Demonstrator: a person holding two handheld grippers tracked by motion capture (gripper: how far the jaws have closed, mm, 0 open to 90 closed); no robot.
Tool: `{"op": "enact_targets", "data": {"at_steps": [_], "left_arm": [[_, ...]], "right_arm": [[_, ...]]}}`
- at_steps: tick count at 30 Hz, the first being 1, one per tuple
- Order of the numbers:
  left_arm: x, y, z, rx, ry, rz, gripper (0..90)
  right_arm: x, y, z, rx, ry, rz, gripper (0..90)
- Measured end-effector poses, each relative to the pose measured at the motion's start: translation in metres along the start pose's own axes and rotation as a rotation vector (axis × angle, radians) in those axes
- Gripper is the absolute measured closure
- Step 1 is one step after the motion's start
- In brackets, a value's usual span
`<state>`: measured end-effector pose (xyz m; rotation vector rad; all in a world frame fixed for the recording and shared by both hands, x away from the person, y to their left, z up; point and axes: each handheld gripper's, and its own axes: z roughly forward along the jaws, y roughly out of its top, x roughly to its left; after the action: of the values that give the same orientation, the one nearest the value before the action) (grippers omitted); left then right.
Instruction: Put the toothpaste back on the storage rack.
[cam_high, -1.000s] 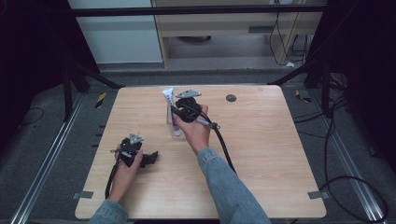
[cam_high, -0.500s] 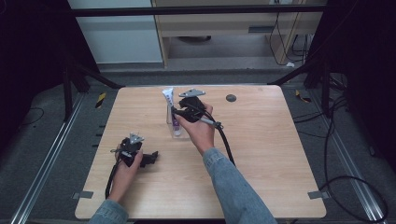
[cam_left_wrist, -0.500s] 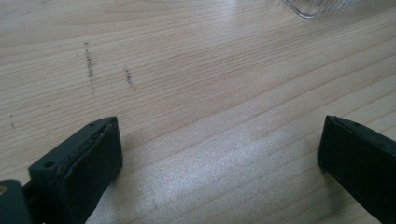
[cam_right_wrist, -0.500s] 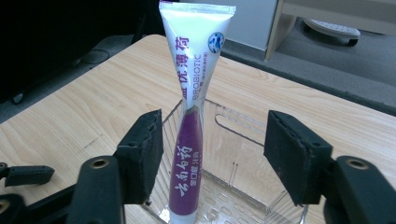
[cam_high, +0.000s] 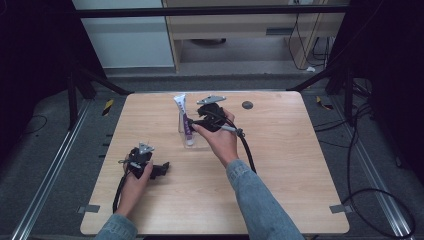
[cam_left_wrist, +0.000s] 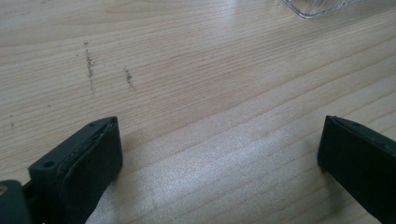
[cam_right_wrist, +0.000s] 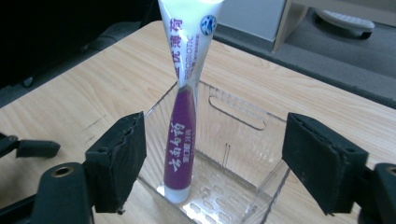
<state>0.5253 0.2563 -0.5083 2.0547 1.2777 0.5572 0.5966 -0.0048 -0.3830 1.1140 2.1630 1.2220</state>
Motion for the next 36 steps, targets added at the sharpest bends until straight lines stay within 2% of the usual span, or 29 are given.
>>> {"op": "enact_targets", "data": {"at_steps": [3, 7, 9, 13, 18, 28, 36], "left_arm": [[0.0, 0.0, 0.0, 0.0, 0.0, 0.0, 0.0], [0.0, 0.0, 0.0, 0.0, 0.0, 0.0, 0.0], [0.0, 0.0, 0.0, 0.0, 0.0, 0.0, 0.0], [0.0, 0.0, 0.0, 0.0, 0.0, -0.001, 0.0], [0.0, 0.0, 0.0, -0.002, 0.0, -0.002, 0.0], [0.0, 0.0, 0.0, 0.0, 0.0, 0.0, 0.0], [0.0, 0.0, 0.0, 0.0, 0.001, 0.0, 0.0]], "right_arm": [[-0.003, -0.001, -0.005, 0.014, 0.011, -0.009, 19.4], [-0.01, -0.005, -0.012, -0.018, 0.038, 0.016, 17.3], [-0.013, -0.008, -0.016, -0.018, 0.03, 0.017, 16.6], [-0.021, -0.013, -0.023, 0.007, -0.022, -0.005, 15.2], [-0.033, -0.02, -0.035, 0.03, -0.06, -0.027, 13.3], [-0.056, -0.036, -0.055, 0.022, -0.112, -0.021, 14.4], [-0.069, -0.049, -0.066, 0.022, -0.126, -0.006, 14.3]]}}
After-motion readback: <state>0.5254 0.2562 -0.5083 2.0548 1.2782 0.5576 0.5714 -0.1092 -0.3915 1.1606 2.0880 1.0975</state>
